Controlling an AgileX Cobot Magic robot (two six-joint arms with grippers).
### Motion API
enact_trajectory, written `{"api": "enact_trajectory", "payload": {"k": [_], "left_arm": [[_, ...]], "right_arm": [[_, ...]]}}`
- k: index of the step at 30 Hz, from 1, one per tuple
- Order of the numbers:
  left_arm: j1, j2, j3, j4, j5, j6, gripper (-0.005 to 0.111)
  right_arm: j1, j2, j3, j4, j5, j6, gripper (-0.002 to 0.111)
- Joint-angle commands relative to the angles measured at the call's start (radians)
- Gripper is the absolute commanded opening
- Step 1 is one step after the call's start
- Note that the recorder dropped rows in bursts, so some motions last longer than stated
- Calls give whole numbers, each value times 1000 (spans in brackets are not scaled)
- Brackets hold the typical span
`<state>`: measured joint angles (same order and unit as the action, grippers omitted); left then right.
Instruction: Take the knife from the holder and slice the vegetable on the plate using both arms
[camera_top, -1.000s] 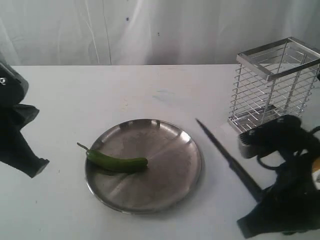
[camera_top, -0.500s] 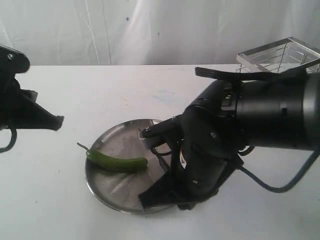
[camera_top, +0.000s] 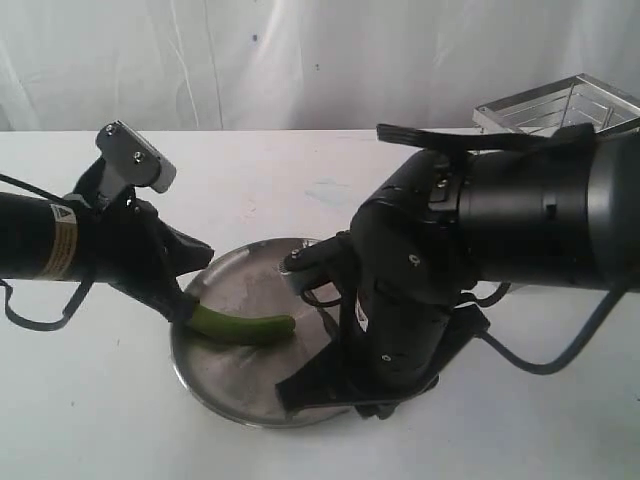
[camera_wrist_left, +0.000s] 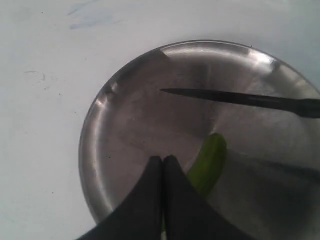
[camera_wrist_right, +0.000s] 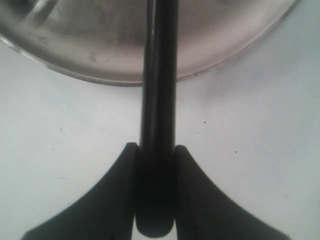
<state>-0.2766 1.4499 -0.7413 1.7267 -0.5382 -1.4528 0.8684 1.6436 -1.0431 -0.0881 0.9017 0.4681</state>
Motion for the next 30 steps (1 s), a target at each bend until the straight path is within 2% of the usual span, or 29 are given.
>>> {"api": "enact_trajectory", "payload": {"k": [1,4,5,7,9,11,13,17,22,30], "left_arm": [[4,5,-3,10,64,51,1],[4,40,3,18,64,102,14],[4,57,5,17,44,141,21],[4,91,8,9,-30,259,36],[4,126,8,-3,-106,449,49],[4,155,8,-13,-158,575,56],[4,181,8,-18,-161,675,58],[4,236,8,-58,-79,782,58],[4,292,-17,-197,-43,762,58],[4,351,-41,-139,-16,751,56]], "right_arm": [[-34,-10,-2,-12,20,-54,0],[-65,-10,-2,-14,7,-65,0],[-76,-10,-2,-14,-2,-66,0],[-94,-10,-2,-14,-7,-75,0],[-102,-10,-2,-12,15,-101,0],[-102,-16,-2,-12,42,-130,0],[-102,-30,-2,-12,53,-143,0],[-102,-82,-4,-12,58,-151,0],[-102,-148,-4,-12,60,-161,0],[-102,-170,-4,-5,70,-161,0]]}}
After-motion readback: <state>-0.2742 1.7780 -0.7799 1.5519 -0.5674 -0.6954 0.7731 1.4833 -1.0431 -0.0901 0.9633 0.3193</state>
